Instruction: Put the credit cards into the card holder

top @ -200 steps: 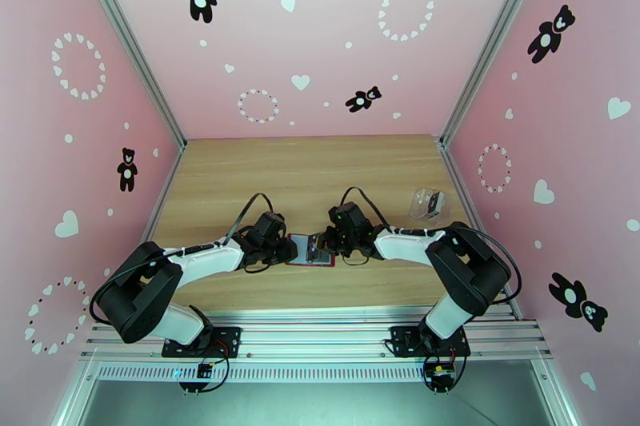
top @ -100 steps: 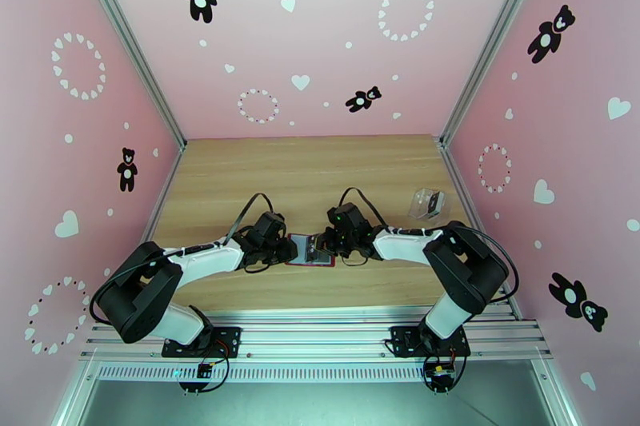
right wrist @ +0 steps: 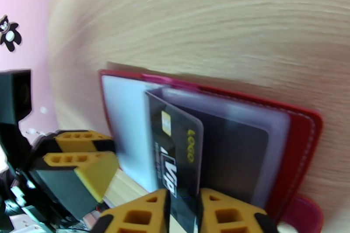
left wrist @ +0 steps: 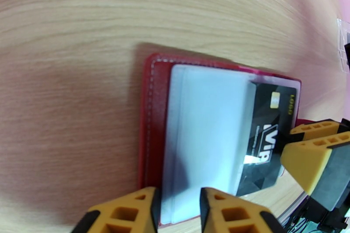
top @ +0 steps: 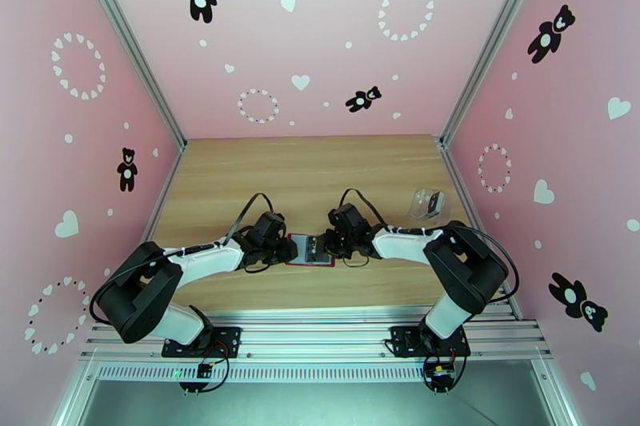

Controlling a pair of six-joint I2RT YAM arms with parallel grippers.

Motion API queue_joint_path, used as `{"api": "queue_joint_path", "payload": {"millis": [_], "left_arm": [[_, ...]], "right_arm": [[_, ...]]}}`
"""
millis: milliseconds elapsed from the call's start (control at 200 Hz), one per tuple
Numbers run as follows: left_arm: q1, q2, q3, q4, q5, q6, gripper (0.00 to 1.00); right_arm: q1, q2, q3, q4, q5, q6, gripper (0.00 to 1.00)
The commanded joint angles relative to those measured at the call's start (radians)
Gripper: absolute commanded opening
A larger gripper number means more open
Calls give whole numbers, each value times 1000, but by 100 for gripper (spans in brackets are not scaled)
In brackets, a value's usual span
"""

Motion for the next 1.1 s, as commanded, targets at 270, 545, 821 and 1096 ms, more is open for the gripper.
{"api": "queue_joint_path", "payload": {"millis": [270, 545, 821, 1096], "left_arm": [[-14, -4, -11, 6, -2, 4, 31], [-14, -3, -11, 3, -2, 5, 31], [-14, -1, -9, 3, -2, 7, 31], [-15, -1, -8, 6, 1, 7, 31]], "right_arm": [[15, 27, 89, -132, 55, -63, 30], [25, 68, 122, -147, 59, -65, 31], [43, 94, 157, -155, 46, -68, 31], [71, 113, 180, -138, 25, -55, 31]]}}
